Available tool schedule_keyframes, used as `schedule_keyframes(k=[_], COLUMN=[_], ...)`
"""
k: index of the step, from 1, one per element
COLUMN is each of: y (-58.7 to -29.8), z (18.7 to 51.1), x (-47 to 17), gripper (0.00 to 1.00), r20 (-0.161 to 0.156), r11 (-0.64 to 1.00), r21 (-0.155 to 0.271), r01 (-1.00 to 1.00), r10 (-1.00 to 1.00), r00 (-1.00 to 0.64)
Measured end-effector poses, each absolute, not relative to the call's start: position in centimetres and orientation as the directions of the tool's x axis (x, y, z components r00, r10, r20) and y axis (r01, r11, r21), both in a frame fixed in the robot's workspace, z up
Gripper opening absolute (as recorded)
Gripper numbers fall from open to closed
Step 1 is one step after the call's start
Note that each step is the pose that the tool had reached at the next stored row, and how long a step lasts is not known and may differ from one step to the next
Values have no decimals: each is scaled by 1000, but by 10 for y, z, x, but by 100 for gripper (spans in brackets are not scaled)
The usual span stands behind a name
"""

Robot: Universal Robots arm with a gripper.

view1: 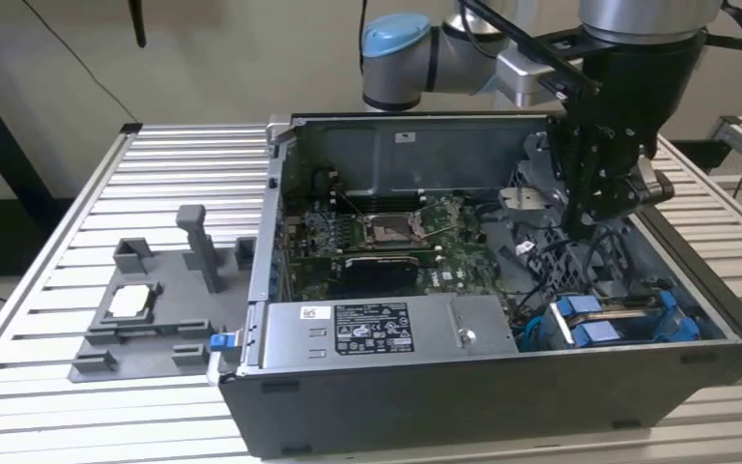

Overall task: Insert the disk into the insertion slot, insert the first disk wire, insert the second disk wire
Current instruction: 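Insert the second disk wire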

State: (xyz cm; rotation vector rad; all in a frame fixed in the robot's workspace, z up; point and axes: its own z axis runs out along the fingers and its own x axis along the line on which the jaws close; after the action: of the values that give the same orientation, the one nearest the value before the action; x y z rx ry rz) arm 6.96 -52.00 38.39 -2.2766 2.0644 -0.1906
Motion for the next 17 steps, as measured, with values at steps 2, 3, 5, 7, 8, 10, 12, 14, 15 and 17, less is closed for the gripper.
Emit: schedule_keyframes(k=[2,3,5,7,8,10,12,14,15,17], y=[-525,-528,-535,-542,-545,-552,-558,-565,-568,-574], z=[383,383,383,382,382,381,380,380,380,379], x=[70,71,72,73,74,75,76,77,77,79], gripper=[16,16,16,16,16,16,16,16,16,16], r20=[49,49,49,49,49,48,48,48,47,47], r11=[-100,-100,-100,-100,-100,-100,-100,-100,-100,-100], r21=[-128,-127,-125,-123,-122,-121,-119,-118,-117,-116], r01=[-987,-987,-987,-987,-987,-988,-988,-988,-988,-988], r10=[-994,-994,-994,-994,-994,-994,-994,-994,-994,-994], r00=[94,94,94,94,95,95,95,95,95,95])
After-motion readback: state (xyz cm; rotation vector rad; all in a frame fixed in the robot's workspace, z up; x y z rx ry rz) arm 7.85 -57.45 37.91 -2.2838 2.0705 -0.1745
